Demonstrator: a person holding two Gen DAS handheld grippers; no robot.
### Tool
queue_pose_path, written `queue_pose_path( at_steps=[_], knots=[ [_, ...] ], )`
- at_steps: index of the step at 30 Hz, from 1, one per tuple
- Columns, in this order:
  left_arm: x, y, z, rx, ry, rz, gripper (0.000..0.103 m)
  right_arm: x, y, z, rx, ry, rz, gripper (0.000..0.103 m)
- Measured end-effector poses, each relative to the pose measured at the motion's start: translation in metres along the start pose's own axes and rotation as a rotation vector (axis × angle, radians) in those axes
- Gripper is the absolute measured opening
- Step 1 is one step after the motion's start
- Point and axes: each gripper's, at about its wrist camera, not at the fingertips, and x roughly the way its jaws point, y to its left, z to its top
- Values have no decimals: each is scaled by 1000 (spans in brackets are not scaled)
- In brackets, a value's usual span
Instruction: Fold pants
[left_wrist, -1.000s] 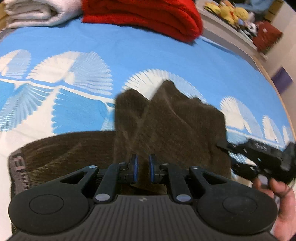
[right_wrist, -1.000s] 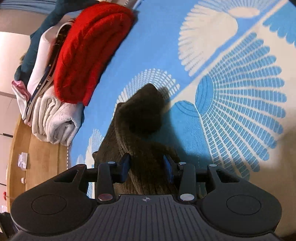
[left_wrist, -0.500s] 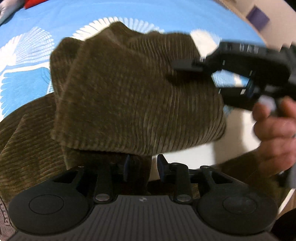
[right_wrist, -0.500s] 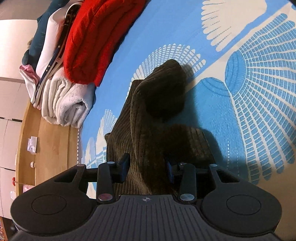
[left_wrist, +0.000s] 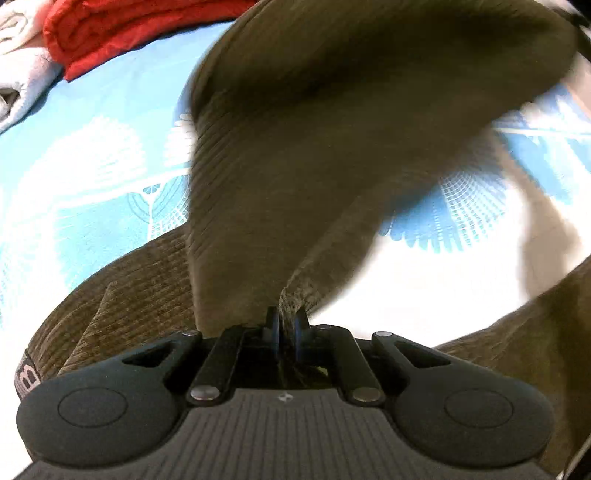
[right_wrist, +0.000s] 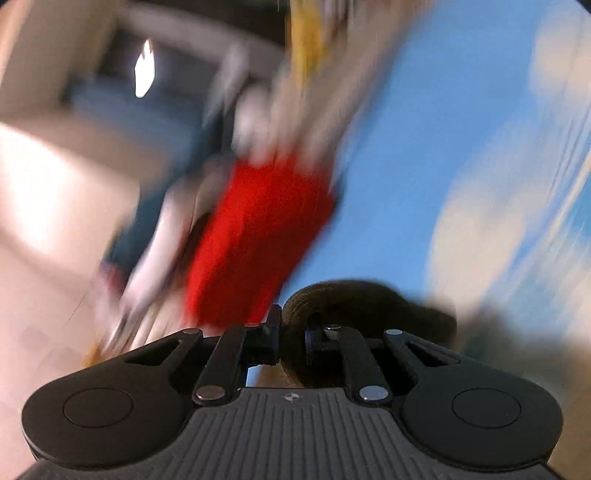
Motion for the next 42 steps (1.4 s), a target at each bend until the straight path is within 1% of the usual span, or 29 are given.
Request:
queue_pose_path(
  at_steps=[1, 2, 3, 4, 5, 6, 7, 9, 11, 14, 16, 17, 18, 20, 22, 24, 26, 28, 30, 31, 32, 33, 34, 35, 37, 38, 39, 41, 42],
  knots=[
    [-1, -2, -3, 14, 0, -8, 7, -15, 1, 10, -44, -116, -81, 11],
    [-1, -3, -5, 31, 2, -16, 7, -22, 0, 18, -104, -190, -184, 12],
    [-2, -3, -8, 42, 9, -31, 7, -19, -3, 26, -185, -201, -337, 18],
    [-1, -4, -10, 51, 21, -35, 7, -9, -11, 30, -230, -156, -472, 21],
    [0, -6, -12, 71, 31, -31, 7, 3, -27, 33, -217, -76, -555, 33],
    [2, -7, -14, 88, 42, -27, 8, 13, -53, 35, -131, 23, -576, 36],
    [3, -9, -15, 101, 48, -36, 8, 18, -76, 36, -34, 85, -598, 36],
    [5, -17, -13, 129, 62, -49, 8, 18, -114, 33, 143, 147, -676, 36],
    [4, -21, -12, 151, 66, -76, 8, 11, -136, 31, 272, 151, -748, 37],
    [8, -27, -11, 194, 78, -125, 9, -7, -153, 31, 383, 86, -846, 45],
    [6, -35, -13, 231, 81, -142, 9, -19, -164, 36, 457, 20, -860, 47],
    [7, -39, -14, 245, 81, -156, 9, -24, -169, 38, 492, -14, -844, 50],
    [6, -42, -14, 257, 83, -168, 9, -26, -175, 42, 527, -39, -809, 53],
    [5, -47, -15, 269, 80, -175, 9, -21, -184, 45, 575, -43, -736, 57],
    [0, -47, -16, 264, 78, -180, 9, -15, -198, 45, 634, -52, -641, 57],
    [0, -43, -15, 247, 76, -181, 10, -10, -205, 43, 669, -47, -581, 57],
    [-1, -40, -13, 231, 65, -181, 16, -3, -215, 44, 681, -41, -543, 57],
    [-5, -36, -8, 185, 36, -183, 28, -3, -214, 48, 676, -61, -511, 57],
    [-6, -31, -4, 128, 13, -191, 31, 1, -215, 54, 640, -72, -509, 57],
    [-6, -30, -3, 113, 11, -192, 31, 4, -217, 57, 621, -73, -524, 54],
    [-5, -30, -2, 111, 11, -180, 31, 6, -217, 60, 599, -75, -543, 37],
    [-4, -32, -2, 116, 7, -160, 31, 7, -217, 63, 569, -63, -578, 15],
    [-3, -33, -2, 121, 2, -144, 31, 9, -214, 66, 531, -46, -621, 12],
    [-2, -34, -1, 118, 1, -140, 31, 11, -212, 69, 504, -53, -652, 11],
    [-3, -32, -1, 106, 8, -147, 29, 4, -197, 78, 434, -102, -682, 8],
    [-4, -31, -1, 108, 12, -151, 25, 1, -189, 85, 396, -135, -685, 7],
    [-4, -32, -1, 121, 23, -165, 11, -4, -177, 95, 350, -179, -681, 4],
    [-6, -39, -5, 181, 39, -207, 9, -15, -155, 111, 243, -232, -679, 3],
    [-6, -44, -8, 209, 49, -227, 9, -22, -144, 118, 156, -256, -725, 3]
  ],
)
